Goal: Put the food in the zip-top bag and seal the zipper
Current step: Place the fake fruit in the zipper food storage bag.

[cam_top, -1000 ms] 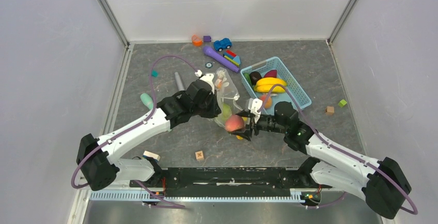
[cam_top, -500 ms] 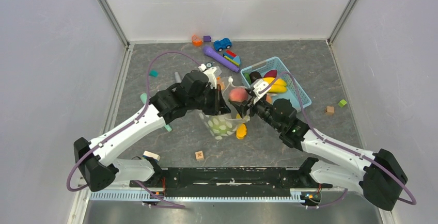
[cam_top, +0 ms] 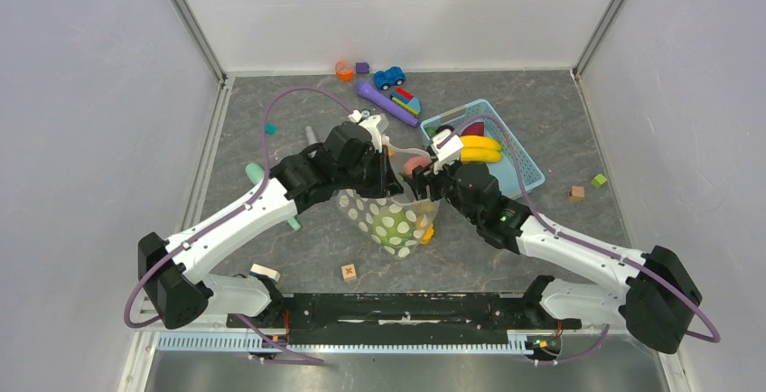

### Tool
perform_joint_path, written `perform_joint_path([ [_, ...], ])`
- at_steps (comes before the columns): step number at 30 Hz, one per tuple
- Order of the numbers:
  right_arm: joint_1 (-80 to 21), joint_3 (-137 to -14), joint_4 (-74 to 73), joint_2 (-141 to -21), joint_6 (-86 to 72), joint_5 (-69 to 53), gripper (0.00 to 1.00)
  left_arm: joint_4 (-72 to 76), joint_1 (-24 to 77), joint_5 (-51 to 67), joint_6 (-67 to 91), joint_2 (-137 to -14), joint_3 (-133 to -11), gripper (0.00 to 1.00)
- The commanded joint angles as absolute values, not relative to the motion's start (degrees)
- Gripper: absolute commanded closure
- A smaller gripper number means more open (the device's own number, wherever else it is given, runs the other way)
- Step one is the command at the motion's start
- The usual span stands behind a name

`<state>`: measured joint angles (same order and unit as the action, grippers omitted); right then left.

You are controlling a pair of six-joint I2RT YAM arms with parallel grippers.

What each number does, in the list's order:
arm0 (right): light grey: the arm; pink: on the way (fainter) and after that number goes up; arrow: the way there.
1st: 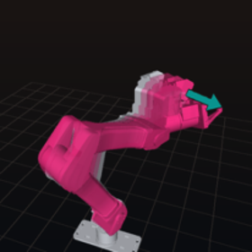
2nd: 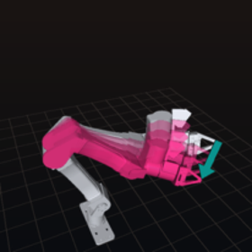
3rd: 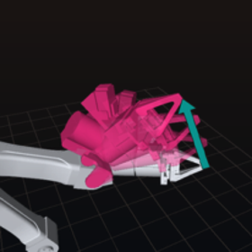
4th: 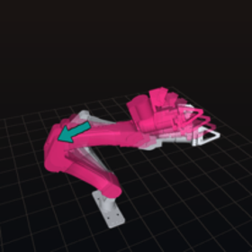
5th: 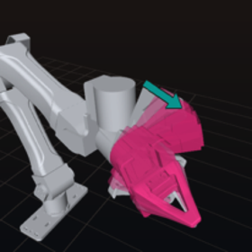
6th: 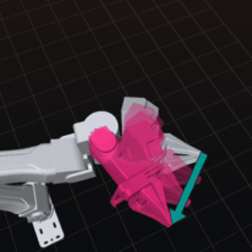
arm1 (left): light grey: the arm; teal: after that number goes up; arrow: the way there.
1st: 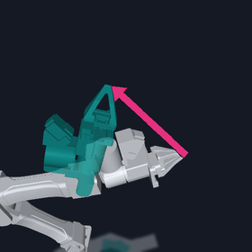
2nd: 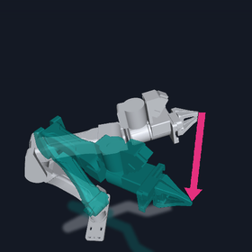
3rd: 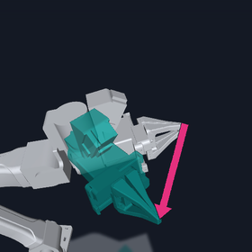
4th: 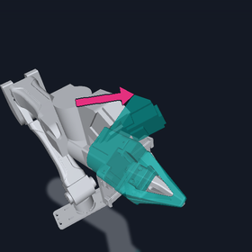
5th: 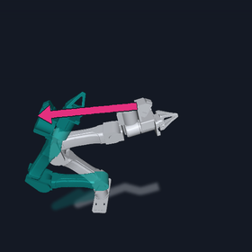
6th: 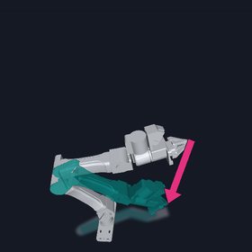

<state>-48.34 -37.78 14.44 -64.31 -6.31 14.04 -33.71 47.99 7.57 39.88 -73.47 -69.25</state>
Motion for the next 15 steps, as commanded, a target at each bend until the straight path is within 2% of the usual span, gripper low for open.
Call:
perform_joint_path([
  [1, -48.60, -41.15, 11.18, -65.41, -8.25, 9.93, 0.51, -31.99, 47.99, 5.06, 40.54, -74.35, -68.57, 0.90],
  [12, -48.66, -41.81, 10.80, -63.38, -7.27, 4.24, 0.05, -31.91, 47.99, 2.30, 38.60, -72.26, -67.39, 0.90],
  [15, -48.62, -42.25, 10.36, -63.11, -6.58, 3.19, 0.02, -31.27, 47.97, 1.70, 38.32, -71.38, -66.35, 0.90],
])
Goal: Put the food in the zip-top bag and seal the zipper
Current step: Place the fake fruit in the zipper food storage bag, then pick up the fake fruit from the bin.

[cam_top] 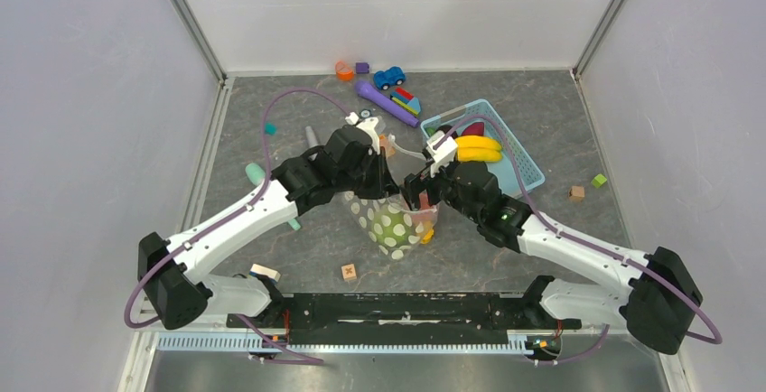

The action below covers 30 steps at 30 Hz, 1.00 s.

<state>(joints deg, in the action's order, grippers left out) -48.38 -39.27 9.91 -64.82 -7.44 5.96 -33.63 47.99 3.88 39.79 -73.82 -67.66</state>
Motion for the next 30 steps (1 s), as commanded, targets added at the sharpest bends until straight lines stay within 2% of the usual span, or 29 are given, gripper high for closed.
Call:
perform_joint_path([
  [1, -48.65, -42.57, 9.97, -63.16, -6.35, 2.84, 0.02, -31.02, 47.99, 1.57, 38.32, -71.10, -65.88, 0.90],
  [14, -48.64, -44.78, 4.96, -57.31, -7.85, 11.44, 0.02, -29.98, 47.95, -1.41, 37.01, -69.01, -63.16, 0.91],
  [25, -46.62, -41.05, 2.64, -50.01, -13.11, 31.69, 0.02, -29.97, 47.97, -1.94, 36.51, -68.47, -62.32, 0.91],
  [30, -41.01, -42.63, -2.43, -52.58, -17.21, 29.52, 0.02, -29.82, 47.98, -0.95, 36.60, -68.43, -62.14, 0.91],
])
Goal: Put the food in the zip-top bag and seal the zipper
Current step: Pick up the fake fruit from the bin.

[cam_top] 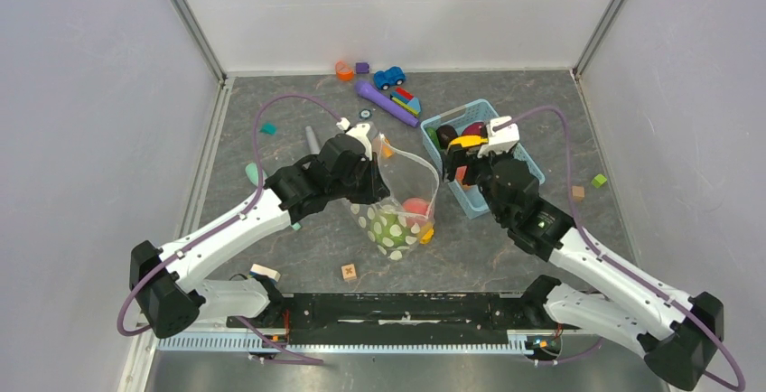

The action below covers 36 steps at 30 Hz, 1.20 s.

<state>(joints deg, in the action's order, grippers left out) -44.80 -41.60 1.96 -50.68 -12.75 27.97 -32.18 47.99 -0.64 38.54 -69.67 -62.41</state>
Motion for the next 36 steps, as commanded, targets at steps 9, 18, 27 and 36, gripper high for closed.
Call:
perform_joint_path([
  [9, -26.81, -44.21, -6.79, -63.40, -24.82, 16.20, 0.02, -29.15, 47.94, -0.72, 36.57, -68.42, -61.70, 0.91],
  [18, -22.56, -46.18, -8.45, -73.58, -32.69, 15.04, 0.02, -28.39, 47.96, -0.44, 36.43, -68.86, -61.35, 0.91],
  [27, -21.87, -47.36, -7.65, -81.59, -41.38, 14.47, 0.02, -28.18, 47.91, -0.26, 36.21, -69.97, -61.43, 0.91],
  [36, -21.36, -45.79, -6.24, -85.08, -46.85, 14.90, 0.02, -28.04, 47.94, -0.26, 36.00, -70.40, -61.26, 0.91],
])
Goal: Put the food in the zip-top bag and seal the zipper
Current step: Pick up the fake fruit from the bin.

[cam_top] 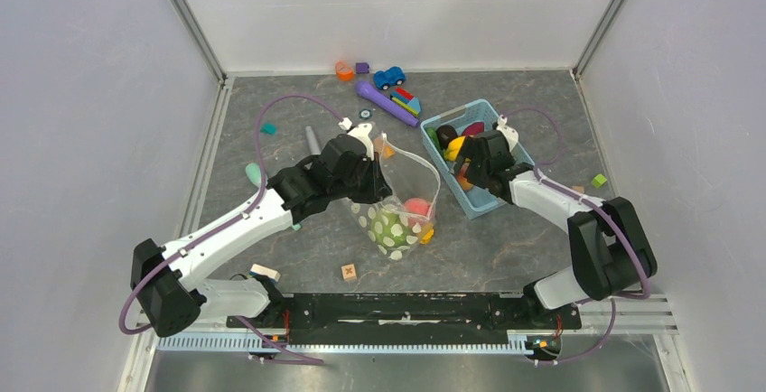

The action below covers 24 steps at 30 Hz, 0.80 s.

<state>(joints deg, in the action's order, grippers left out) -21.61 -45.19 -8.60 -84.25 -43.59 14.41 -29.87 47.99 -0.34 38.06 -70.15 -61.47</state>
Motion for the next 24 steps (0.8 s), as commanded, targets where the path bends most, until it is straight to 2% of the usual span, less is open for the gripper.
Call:
perform_joint_path([
  [1, -21.36, -45.63, -6.32, -85.25, -46.72, 14.78, 0.02, -28.04, 47.95, -0.35, 35.87, -70.45, -61.26, 0.91],
  [6, -21.27, -44.68, -6.16, -85.53, -45.50, 14.71, 0.06, -27.95, 47.91, -0.45, 35.86, -70.93, -61.26, 0.91],
  [16, -21.27, -42.12, -6.19, -83.77, -42.39, 13.88, 0.25, -27.57, 47.97, -0.26, 35.78, -71.11, -61.08, 0.91],
  [24, -21.27, -41.24, -5.34, -81.73, -39.93, 13.66, 0.50, -27.33, 47.92, -0.26, 35.78, -70.39, -60.67, 0.92],
])
